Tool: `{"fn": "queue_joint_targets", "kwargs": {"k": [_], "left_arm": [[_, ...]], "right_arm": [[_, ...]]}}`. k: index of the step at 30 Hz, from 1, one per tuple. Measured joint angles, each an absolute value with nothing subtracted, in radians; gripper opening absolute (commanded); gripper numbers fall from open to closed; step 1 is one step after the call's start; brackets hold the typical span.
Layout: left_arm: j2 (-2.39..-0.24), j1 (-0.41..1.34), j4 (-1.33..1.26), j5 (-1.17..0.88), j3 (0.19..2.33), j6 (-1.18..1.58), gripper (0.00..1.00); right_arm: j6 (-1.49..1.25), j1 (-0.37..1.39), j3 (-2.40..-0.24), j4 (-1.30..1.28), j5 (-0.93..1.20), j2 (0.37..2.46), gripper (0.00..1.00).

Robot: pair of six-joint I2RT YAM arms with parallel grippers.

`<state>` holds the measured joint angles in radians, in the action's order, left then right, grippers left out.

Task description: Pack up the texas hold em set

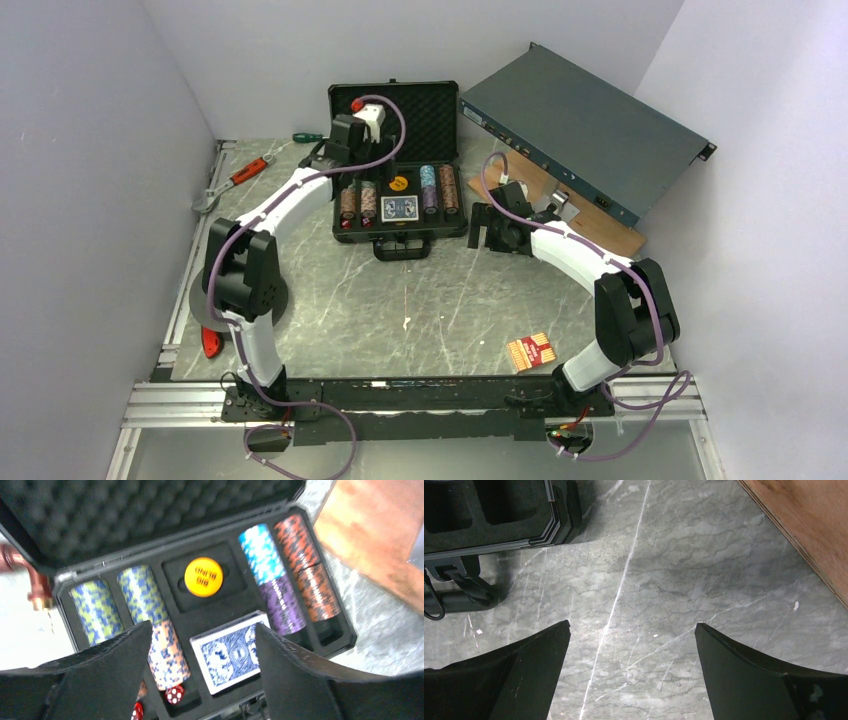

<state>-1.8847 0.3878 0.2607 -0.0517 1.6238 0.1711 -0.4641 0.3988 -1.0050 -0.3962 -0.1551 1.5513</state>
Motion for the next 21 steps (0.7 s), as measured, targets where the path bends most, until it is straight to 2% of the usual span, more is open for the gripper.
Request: {"fn": "queue_joint_targets", "kwargs": {"k": [4,9,21], "left_arm": [[-1.885,0.386,0.258,-0.039,1.544,0.300,0.49],[-1.885,0.387,0.242,-0.037,1.518,0.406,0.43],[-1.977,0.397,0.190,-0.082,1.528,0.486,0.20]], "right_arm": [[-0.464,0.399,-1.005,-0.396,-0.155,1.551,1.00],[-0.464,0.399,-1.005,-0.396,-0.155,1.551,1.00],[-0.464,0.399,-1.005,-0.396,-0.156,1.551,1.00]]}}
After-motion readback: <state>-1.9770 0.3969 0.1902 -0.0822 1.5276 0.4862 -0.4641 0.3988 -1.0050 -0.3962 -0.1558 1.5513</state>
